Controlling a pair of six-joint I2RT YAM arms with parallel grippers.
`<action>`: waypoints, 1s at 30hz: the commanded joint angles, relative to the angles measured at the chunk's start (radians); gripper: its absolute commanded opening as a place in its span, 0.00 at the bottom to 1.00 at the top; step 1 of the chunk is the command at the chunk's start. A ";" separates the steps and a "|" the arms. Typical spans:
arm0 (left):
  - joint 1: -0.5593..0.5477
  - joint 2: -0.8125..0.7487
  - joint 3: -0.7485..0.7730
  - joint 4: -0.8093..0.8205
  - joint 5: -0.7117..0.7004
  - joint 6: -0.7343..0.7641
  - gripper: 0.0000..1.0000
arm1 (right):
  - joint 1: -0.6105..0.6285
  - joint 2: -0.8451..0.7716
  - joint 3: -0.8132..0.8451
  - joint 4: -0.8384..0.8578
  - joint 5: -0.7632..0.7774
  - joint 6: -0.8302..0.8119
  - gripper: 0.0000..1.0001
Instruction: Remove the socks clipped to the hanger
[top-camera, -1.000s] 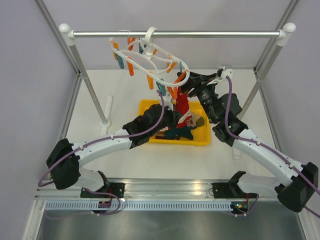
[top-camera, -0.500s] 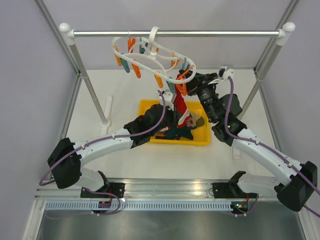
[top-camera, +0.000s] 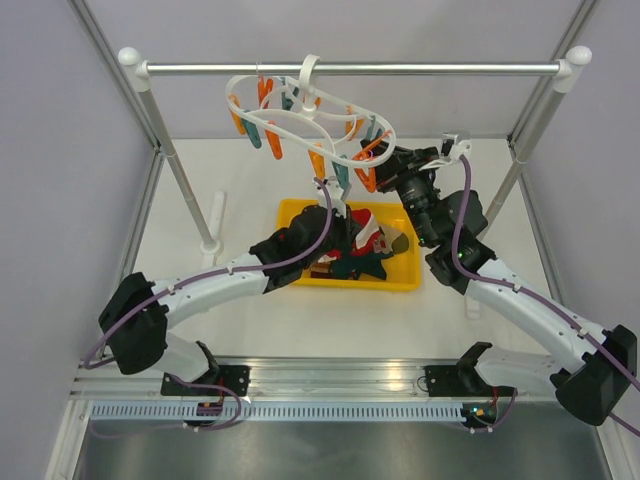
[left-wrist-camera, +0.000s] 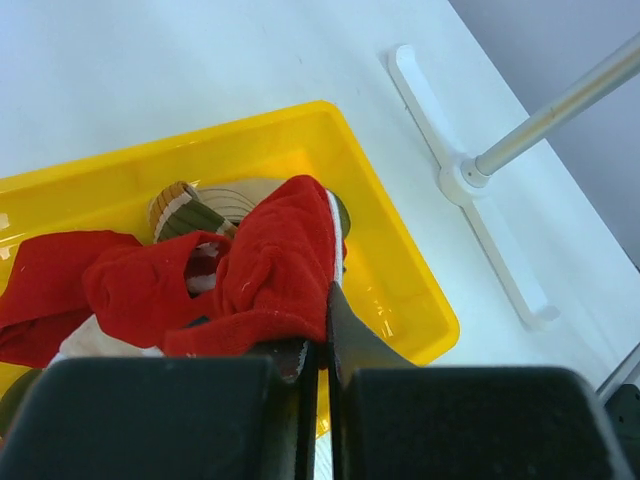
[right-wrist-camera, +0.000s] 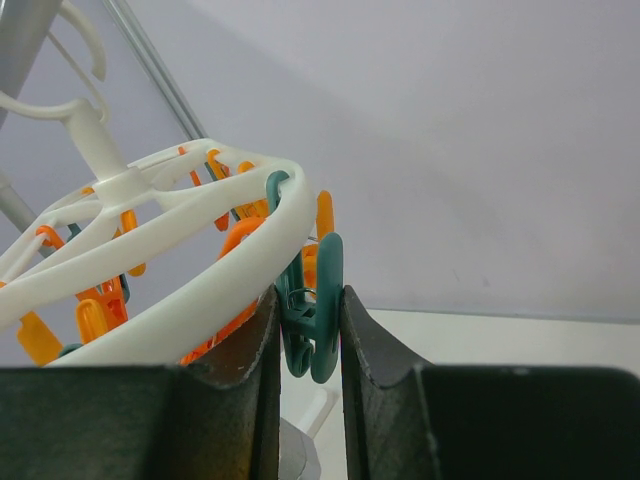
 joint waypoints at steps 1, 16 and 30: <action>0.022 0.035 0.042 0.059 0.026 -0.025 0.02 | 0.003 -0.021 -0.011 0.020 0.020 0.002 0.06; 0.042 0.278 -0.027 0.122 0.100 -0.229 0.02 | 0.003 -0.024 -0.011 -0.002 0.022 -0.001 0.07; 0.053 0.217 -0.076 0.195 0.196 -0.195 0.38 | 0.003 -0.032 -0.006 -0.023 0.024 -0.003 0.16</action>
